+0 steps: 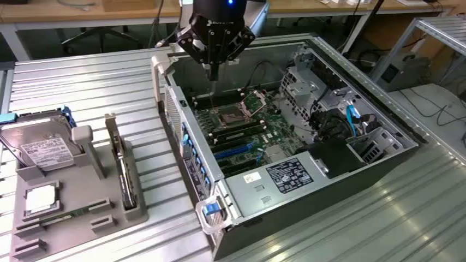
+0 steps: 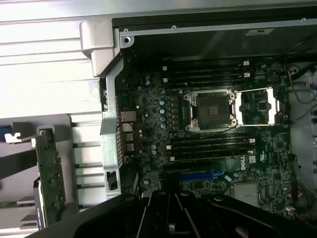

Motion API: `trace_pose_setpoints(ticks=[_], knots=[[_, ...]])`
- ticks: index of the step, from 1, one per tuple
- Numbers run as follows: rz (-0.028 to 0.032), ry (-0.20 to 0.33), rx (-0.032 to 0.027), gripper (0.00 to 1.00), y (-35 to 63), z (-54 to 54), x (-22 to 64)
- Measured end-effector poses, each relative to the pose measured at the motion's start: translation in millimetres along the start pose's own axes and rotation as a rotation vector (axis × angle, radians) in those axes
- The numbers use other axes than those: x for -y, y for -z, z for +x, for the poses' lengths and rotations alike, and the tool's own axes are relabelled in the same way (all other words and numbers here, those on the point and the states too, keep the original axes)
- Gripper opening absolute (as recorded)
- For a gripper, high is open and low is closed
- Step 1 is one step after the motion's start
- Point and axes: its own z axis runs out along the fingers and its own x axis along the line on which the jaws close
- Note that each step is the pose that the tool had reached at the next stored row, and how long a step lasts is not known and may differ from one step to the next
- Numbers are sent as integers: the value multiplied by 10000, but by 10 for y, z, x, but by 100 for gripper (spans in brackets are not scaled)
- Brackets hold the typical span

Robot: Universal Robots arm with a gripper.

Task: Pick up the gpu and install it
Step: 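Reach for the gpu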

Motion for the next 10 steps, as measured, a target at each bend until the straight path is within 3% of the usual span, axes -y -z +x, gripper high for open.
trace_pose_setpoints(ticks=[10], knots=[[0,0,0,11,0,0,0]])
